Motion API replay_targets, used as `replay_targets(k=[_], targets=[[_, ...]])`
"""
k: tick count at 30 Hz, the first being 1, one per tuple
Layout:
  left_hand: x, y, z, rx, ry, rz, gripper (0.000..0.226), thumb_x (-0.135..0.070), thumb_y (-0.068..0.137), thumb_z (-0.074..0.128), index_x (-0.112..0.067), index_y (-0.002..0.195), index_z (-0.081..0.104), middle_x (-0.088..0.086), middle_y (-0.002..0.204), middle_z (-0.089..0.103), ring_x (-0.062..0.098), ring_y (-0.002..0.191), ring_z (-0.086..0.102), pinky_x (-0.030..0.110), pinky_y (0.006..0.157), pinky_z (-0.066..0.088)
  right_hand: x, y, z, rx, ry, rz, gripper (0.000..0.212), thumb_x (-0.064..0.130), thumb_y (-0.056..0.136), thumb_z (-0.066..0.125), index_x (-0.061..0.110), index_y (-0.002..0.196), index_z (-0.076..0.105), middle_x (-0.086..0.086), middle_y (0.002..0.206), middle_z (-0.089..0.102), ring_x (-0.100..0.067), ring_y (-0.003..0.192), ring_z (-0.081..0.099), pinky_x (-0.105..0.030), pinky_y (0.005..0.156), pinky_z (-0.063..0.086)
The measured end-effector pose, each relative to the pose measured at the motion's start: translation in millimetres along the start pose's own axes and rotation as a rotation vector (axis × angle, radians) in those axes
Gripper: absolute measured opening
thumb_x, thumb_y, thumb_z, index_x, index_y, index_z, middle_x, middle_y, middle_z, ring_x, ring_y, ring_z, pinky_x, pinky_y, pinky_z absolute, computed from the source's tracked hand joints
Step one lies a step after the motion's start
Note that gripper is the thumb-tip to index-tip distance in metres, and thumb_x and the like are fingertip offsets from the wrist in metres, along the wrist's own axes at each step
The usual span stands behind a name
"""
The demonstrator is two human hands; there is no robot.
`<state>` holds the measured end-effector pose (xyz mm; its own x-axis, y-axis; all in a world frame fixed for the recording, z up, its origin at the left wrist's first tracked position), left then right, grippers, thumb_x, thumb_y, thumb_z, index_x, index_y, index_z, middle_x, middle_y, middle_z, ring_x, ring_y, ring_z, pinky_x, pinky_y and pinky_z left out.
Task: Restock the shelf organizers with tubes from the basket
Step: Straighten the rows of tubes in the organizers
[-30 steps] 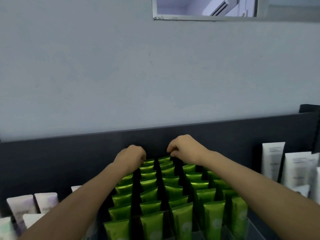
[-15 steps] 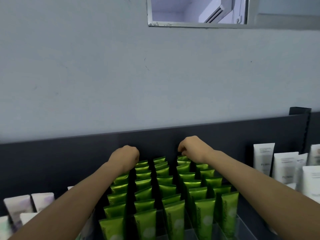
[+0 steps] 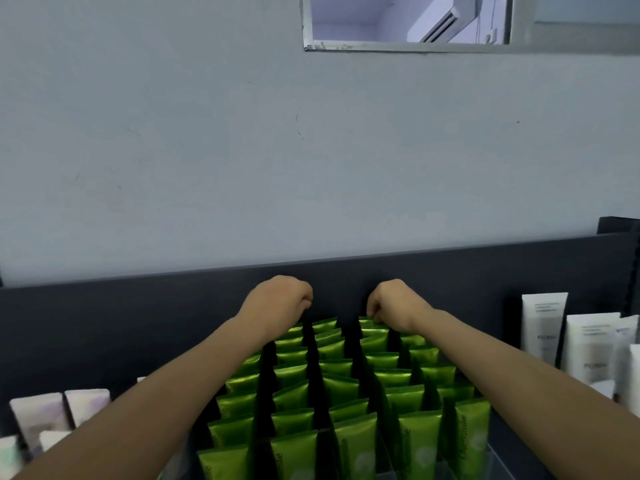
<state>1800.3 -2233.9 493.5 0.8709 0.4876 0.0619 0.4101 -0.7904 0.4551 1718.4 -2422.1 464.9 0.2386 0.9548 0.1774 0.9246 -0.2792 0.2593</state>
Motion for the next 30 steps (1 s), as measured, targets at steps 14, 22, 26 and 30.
replay_targets(k=[14,22,26,30], targets=[[-41,22,11,0.08,-0.089,0.052,0.018,-0.021,0.093,0.05,-0.019,0.094,0.068,-0.002,0.095,0.067,0.017,0.086,0.061,0.038,0.077,0.054,1,-11,-14,0.017,0.021,-0.057,0.013,0.018,0.084,0.068,0.012,0.095,0.072,-0.005,0.1,0.07,-0.02,0.095,0.063,-0.034,0.085,0.052],[-53,26,19,0.141,-0.111,0.069,0.017,-0.02,0.092,0.053,-0.021,0.097,0.07,-0.004,0.098,0.068,0.014,0.086,0.063,0.034,0.079,0.054,7,-15,-5,0.067,0.031,-0.106,0.015,0.006,0.084,0.066,0.008,0.096,0.073,-0.006,0.105,0.069,-0.02,0.095,0.064,-0.03,0.086,0.052],[-47,25,17,0.13,-0.123,0.041,0.018,-0.019,0.092,0.052,-0.022,0.095,0.07,-0.004,0.097,0.068,0.013,0.084,0.063,0.034,0.078,0.055,9,-13,-2,0.049,0.066,-0.117,0.015,0.005,0.082,0.068,0.008,0.095,0.074,-0.006,0.104,0.07,-0.019,0.097,0.065,-0.029,0.089,0.052],[-52,21,16,0.147,-0.15,0.072,0.016,-0.023,0.091,0.055,-0.022,0.093,0.071,-0.006,0.095,0.068,0.013,0.084,0.063,0.037,0.079,0.055,10,-14,-3,0.052,0.085,-0.109,0.018,0.007,0.082,0.07,0.008,0.099,0.073,-0.006,0.106,0.07,-0.019,0.098,0.064,-0.03,0.089,0.052]])
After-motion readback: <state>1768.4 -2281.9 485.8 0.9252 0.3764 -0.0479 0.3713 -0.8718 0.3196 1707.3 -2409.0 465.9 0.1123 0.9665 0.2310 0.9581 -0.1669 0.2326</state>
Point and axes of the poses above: each hand's wrist, its own y-axis towards the middle knuckle, its own z-axis out of the palm, x = y × z, the point moved 4 cm from there along y, towards the middle knuckle
